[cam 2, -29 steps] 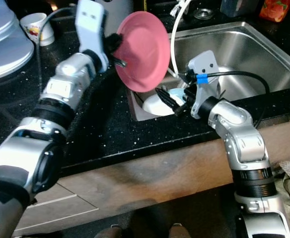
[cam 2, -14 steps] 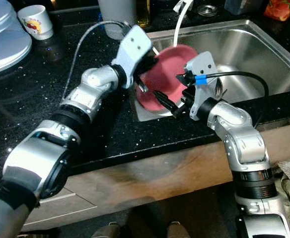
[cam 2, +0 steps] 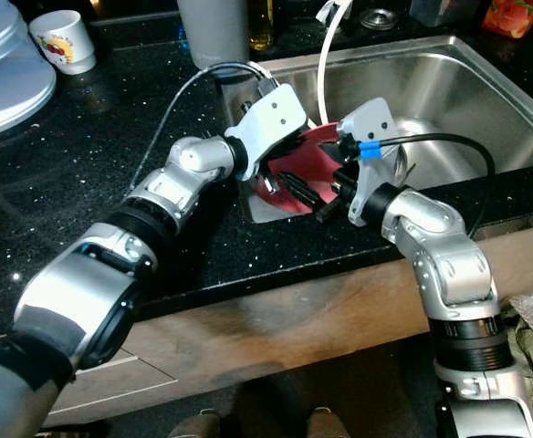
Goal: Kitchen organization
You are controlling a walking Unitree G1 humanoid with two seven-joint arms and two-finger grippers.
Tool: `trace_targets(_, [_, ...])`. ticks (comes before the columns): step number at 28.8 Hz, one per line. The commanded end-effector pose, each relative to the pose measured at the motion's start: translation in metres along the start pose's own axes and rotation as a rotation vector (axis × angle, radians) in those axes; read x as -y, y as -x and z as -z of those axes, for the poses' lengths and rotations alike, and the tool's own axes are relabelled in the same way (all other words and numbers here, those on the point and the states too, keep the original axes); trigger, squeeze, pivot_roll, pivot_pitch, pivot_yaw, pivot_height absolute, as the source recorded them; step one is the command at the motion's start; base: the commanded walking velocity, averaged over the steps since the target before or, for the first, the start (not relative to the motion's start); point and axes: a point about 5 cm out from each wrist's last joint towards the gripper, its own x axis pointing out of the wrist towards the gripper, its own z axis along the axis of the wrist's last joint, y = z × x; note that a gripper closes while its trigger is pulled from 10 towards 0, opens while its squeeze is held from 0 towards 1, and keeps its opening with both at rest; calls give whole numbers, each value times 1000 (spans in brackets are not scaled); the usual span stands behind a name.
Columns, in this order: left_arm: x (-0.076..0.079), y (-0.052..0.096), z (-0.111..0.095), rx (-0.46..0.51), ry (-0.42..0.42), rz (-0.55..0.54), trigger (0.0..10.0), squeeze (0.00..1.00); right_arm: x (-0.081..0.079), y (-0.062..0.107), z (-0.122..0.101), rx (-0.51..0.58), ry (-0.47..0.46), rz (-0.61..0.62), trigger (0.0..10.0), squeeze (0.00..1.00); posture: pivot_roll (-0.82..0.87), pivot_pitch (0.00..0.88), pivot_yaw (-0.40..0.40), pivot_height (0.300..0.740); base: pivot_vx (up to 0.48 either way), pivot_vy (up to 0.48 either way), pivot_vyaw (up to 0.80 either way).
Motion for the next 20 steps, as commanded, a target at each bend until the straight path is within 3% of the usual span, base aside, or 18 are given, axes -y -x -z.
trace_targets(1, [4,1,10,-57,1,42,10000,694,-5,0,1,-6,0,-28,10000,0,-38,176,28,740,0,0,0])
trace_targets(2, [4,1,10,-57,1,42,10000,694,-5,0,1,-6,0,-28,10000,0,-38,176,28,740,0,0,0])
trace_targets(3, [4,1,10,-56,10,43,10000,1000,-5,0,1,-7,0,-28,10000,0,-38,175,27,740,0,0,0])
trace_targets(6, [2,2,10,-56,8,20,10000,1000,-5,0,1,-8,1,-29,10000,0,-37,176,26,740,0,0,0])
trace_targets(7, [0,2,10,-55,13,2,10000,227,-5,0,1,-8,1,-29,10000,0,-37,175,27,740,0,0,0])
trace_targets(8, [-2,2,9,-51,19,-18,10000,0,-4,0,1,-9,2,-28,10000,0,-37,175,27,740,0,0,0])
trace_targets(12, [-11,5,6,-27,47,-74,10000,0,-4,0,1,-8,5,-24,10000,0,-34,172,25,740,0,0,0])
trace_targets(16, [-35,14,-2,32,114,-214,10000,0,-2,-1,2,-5,5,-9,10000,0,-24,161,17,740,0,0,0])
trace_targets(18, [-38,16,-2,38,126,-230,10000,0,-1,-2,2,-4,4,-7,10000,0,-23,160,16,740,0,0,0])
trace_targets(20, [-35,18,5,22,173,-178,10000,0,-1,-5,2,1,3,-8,10000,0,-20,156,11,740,0,0,0])
